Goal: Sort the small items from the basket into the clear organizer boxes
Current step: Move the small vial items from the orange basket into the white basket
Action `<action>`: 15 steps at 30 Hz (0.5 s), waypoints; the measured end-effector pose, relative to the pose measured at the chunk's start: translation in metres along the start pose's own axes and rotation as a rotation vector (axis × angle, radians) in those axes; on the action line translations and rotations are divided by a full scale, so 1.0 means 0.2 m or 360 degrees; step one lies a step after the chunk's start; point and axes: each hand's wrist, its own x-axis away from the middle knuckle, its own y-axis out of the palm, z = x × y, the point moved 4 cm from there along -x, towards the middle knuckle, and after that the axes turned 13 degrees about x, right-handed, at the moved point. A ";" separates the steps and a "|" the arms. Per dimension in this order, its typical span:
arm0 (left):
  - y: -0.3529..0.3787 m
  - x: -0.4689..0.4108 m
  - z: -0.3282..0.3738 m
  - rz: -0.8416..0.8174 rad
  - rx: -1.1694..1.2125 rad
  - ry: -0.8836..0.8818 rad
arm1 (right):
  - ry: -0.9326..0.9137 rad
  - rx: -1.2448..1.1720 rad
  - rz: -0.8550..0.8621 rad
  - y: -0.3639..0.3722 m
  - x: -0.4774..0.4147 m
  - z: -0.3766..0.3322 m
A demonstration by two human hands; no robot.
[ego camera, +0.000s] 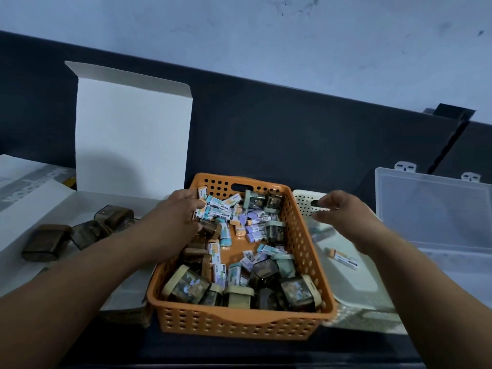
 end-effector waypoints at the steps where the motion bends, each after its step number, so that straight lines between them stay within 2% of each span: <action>1: 0.00 0.00 0.00 0.0002 0.0011 -0.0001 | -0.0033 0.0038 0.0045 0.01 0.00 -0.02; 5: -0.01 0.02 0.03 0.0038 0.0055 0.0042 | -0.0370 0.0244 0.0102 0.06 0.05 -0.23; 10: -0.02 0.04 0.05 0.0061 0.0236 0.0041 | -0.0796 0.0683 -0.0481 0.33 0.13 -0.51; 15: -0.02 0.05 0.02 0.0035 0.0344 -0.0003 | -0.0774 0.1037 -0.0720 0.52 0.05 -0.62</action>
